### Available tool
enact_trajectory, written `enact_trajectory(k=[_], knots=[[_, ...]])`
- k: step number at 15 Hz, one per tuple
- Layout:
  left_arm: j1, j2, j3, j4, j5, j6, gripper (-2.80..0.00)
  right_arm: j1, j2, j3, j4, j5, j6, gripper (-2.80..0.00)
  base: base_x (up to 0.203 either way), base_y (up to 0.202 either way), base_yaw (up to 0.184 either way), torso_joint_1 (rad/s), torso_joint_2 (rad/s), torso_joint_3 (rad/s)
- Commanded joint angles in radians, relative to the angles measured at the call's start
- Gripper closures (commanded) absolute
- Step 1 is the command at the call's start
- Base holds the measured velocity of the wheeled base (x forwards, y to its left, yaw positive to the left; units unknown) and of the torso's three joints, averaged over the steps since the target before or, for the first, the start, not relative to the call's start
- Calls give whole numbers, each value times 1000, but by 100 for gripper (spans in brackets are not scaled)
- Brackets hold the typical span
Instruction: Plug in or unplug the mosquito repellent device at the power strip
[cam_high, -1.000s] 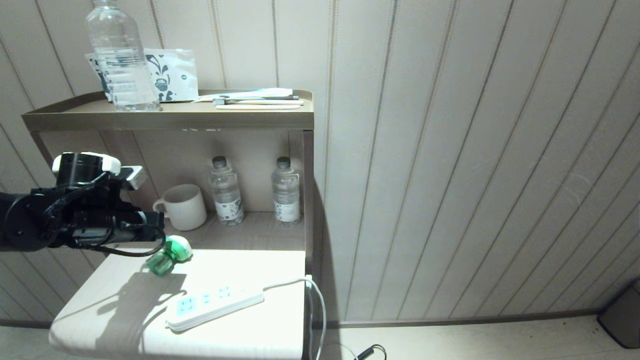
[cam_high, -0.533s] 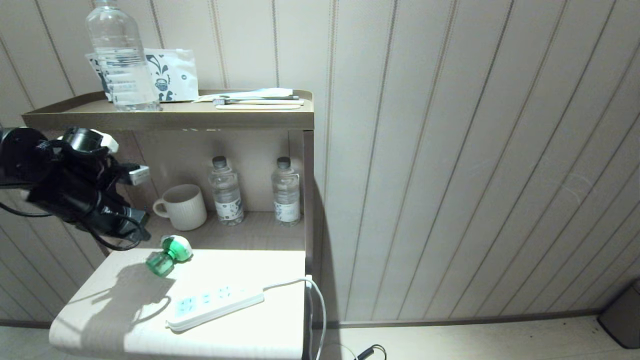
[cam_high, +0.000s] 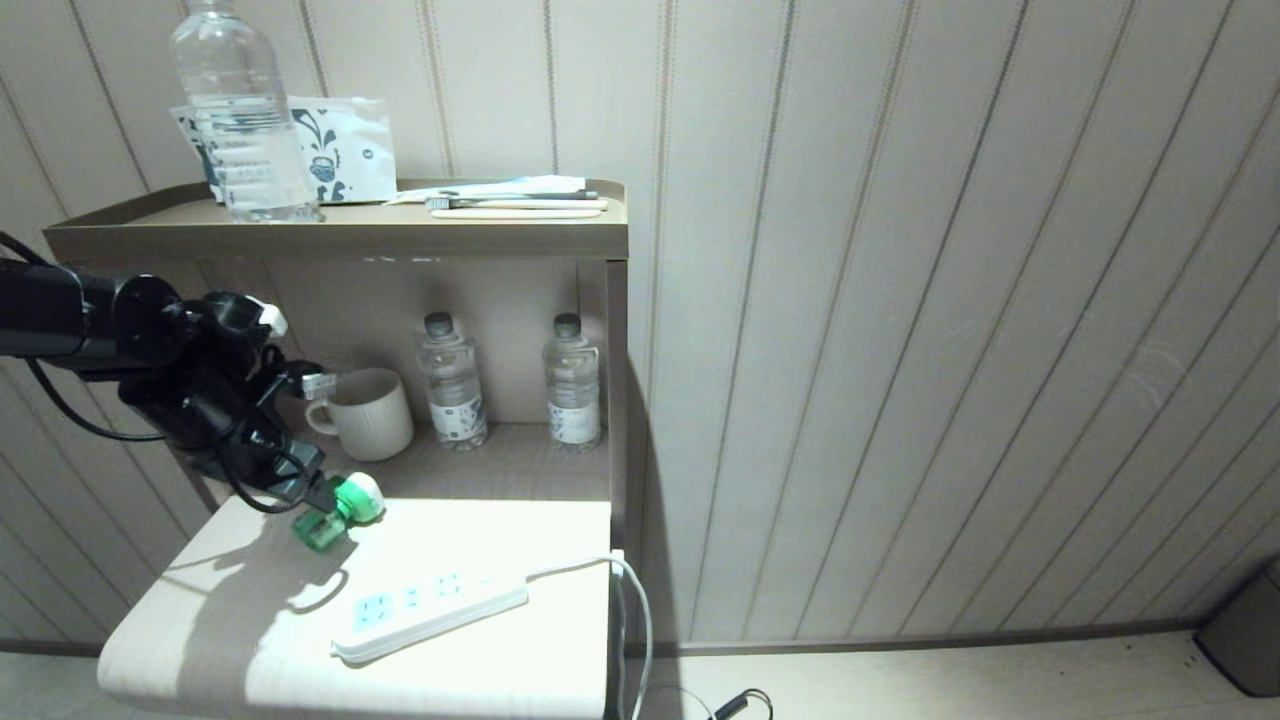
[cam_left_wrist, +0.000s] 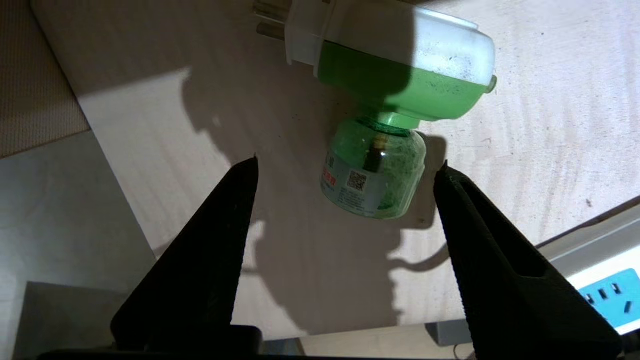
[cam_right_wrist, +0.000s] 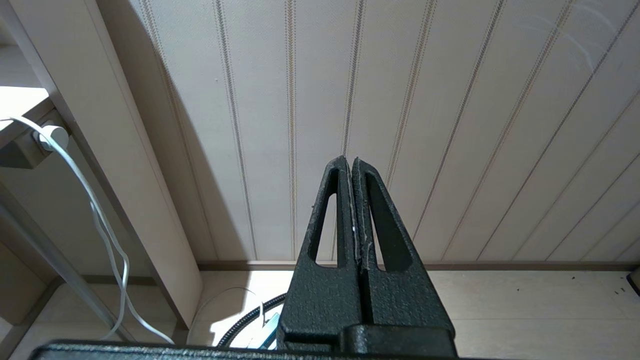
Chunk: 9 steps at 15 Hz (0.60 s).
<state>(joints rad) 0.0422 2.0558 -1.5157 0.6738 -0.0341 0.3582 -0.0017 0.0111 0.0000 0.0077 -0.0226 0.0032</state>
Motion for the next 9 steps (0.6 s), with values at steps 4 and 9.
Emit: enact_trajectory(k=[4,9], knots=[[-30,65,-7,-8,6,13,-280,0,0,0,0,0,0,0,0,0,0,0,0,0],[-33,132,-43,-34,6,7,-280,0,0,0,0,1,0,0,0,0,0,0,0,0]])
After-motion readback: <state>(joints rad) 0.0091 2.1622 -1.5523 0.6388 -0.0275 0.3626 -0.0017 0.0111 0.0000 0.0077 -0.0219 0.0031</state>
